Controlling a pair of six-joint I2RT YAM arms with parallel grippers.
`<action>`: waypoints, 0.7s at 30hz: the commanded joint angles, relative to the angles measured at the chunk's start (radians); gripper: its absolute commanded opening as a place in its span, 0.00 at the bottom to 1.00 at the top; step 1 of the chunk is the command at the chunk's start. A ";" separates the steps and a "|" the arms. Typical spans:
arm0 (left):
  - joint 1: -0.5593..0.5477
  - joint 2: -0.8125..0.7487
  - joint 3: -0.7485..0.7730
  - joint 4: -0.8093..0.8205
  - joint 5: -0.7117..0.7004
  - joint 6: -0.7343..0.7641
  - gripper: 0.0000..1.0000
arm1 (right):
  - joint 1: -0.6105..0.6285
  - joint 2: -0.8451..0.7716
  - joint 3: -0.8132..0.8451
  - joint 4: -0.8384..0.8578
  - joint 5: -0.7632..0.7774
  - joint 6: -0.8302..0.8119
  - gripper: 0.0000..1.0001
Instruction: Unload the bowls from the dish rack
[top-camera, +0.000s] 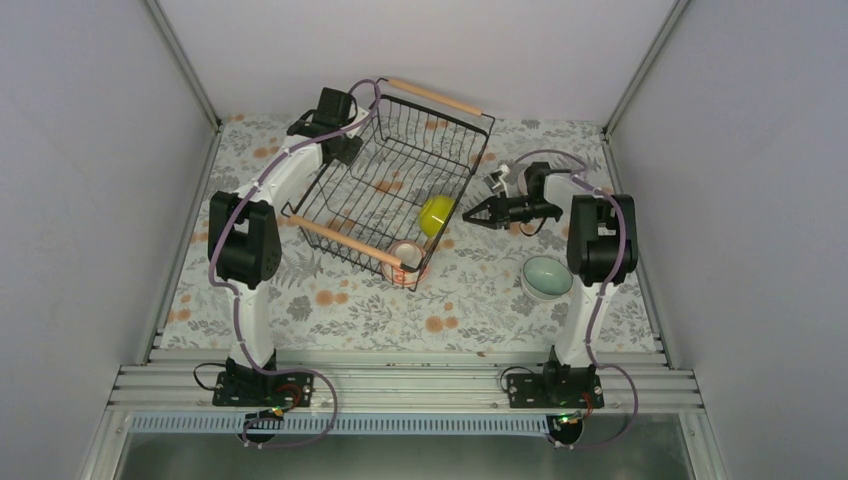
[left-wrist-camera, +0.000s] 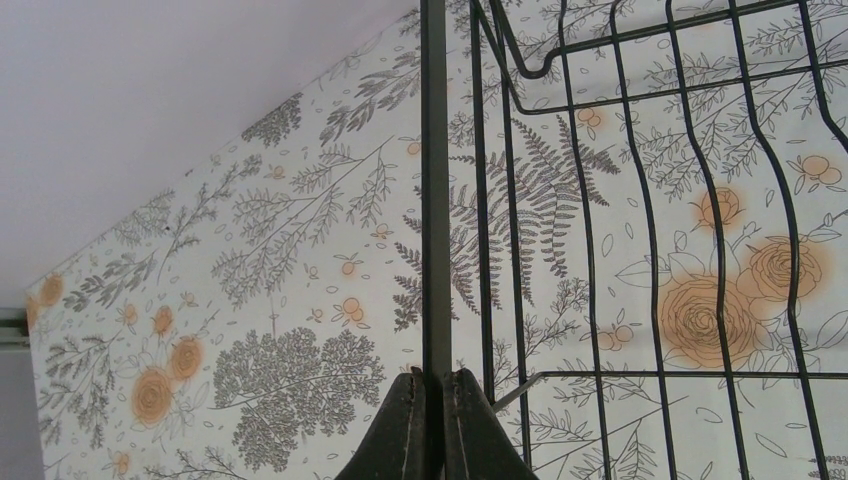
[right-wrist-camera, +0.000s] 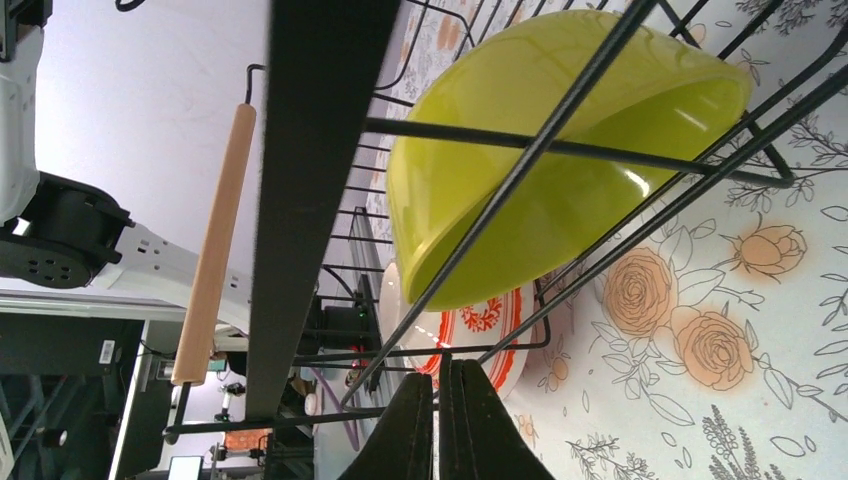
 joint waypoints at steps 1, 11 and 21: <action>-0.026 0.023 -0.042 -0.076 -0.002 0.030 0.02 | 0.008 0.037 0.004 0.055 -0.037 0.043 0.04; -0.026 0.028 -0.043 -0.075 -0.002 0.030 0.02 | 0.025 0.057 0.039 0.035 -0.062 0.030 0.04; -0.029 0.029 -0.050 -0.074 0.001 0.029 0.02 | 0.065 0.083 0.091 0.077 -0.068 0.081 0.04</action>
